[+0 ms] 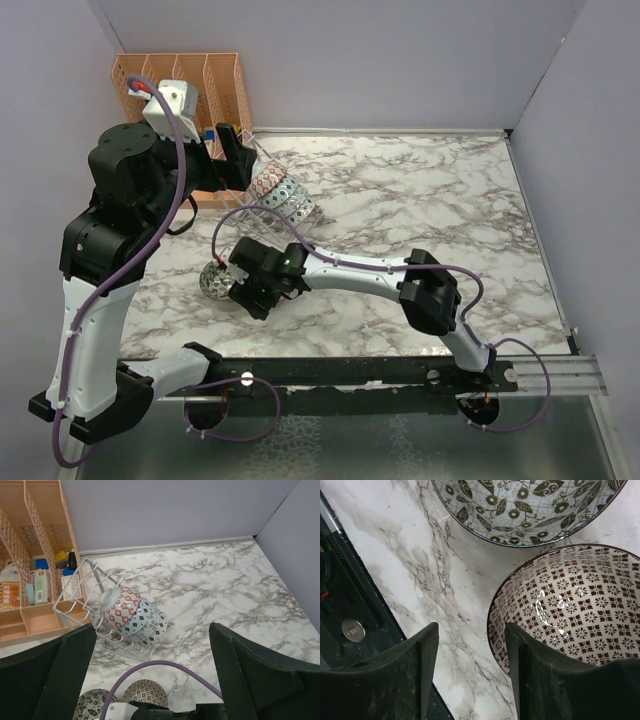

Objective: Load the bowls into the dish rack

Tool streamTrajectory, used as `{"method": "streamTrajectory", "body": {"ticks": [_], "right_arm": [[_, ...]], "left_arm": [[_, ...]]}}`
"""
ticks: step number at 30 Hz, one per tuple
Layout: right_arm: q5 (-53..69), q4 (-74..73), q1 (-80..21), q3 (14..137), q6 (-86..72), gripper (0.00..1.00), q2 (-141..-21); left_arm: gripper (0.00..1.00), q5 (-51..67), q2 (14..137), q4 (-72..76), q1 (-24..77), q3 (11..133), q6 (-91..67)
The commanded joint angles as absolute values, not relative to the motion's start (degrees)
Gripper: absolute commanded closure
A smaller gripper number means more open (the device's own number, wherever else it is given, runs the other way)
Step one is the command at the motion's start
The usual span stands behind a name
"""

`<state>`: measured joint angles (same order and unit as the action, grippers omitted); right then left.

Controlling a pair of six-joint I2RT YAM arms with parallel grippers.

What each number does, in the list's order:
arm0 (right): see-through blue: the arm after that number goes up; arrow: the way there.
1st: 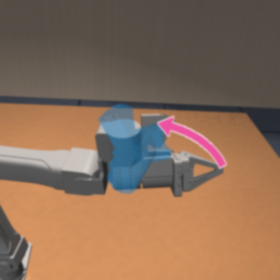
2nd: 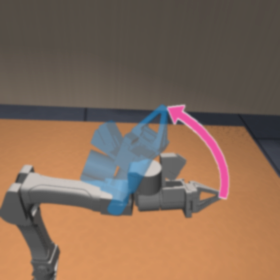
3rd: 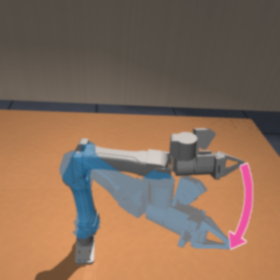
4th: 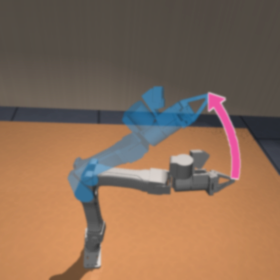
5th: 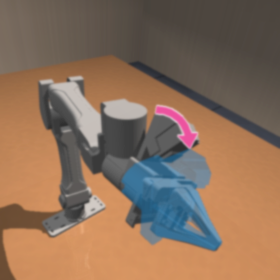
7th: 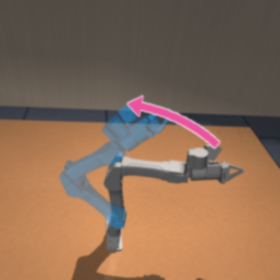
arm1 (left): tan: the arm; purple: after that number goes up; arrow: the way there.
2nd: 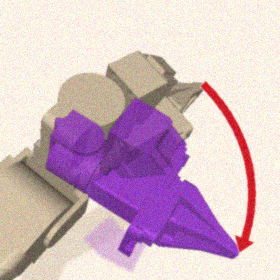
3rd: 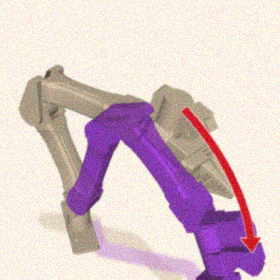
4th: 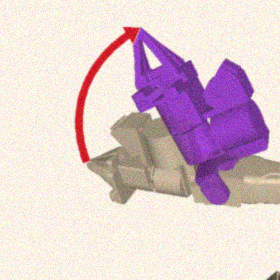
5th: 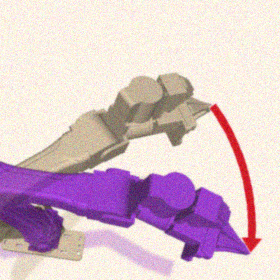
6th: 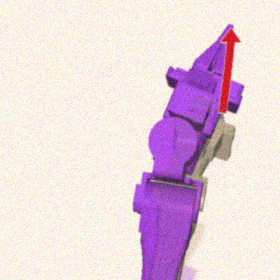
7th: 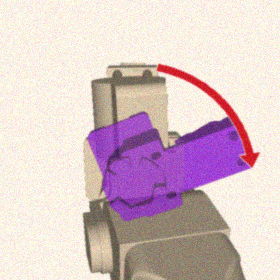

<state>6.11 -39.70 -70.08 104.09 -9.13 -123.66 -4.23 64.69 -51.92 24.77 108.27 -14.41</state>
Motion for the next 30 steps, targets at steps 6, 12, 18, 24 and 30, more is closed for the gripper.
{"method": "streamTrajectory", "body": {"ticks": [6, 12, 18, 24, 30], "right_arm": [[1.40, -40.53, -70.42, 104.70, -7.40, 0.53, -125.46], [2.49, -44.08, -70.49, 107.07, -7.41, 0.70, -127.68], [0.05, -43.26, -70.52, 105.65, -7.68, 0.85, -126.22], [-1.94, -42.73, -70.53, 107.34, -9.23, 0.99, -123.13], [2.65, -40.68, -68.70, 109.87, -15.45, 0.99, -117.98]], "left_arm": [[0.01, -6.59, 62.67, -50.43, 24.98, 108.02, -13.45], [0.01, -6.93, 62.43, -50.40, 24.96, 107.81, -13.20], [0.01, -7.20, 61.84, -50.32, 25.00, 107.00, -13.17], [0.01, -7.45, 61.57, -49.93, 24.96, 107.13, -13.14], [0.01, -8.23, 61.35, -49.95, 24.96, 108.32, -13.02]]}}
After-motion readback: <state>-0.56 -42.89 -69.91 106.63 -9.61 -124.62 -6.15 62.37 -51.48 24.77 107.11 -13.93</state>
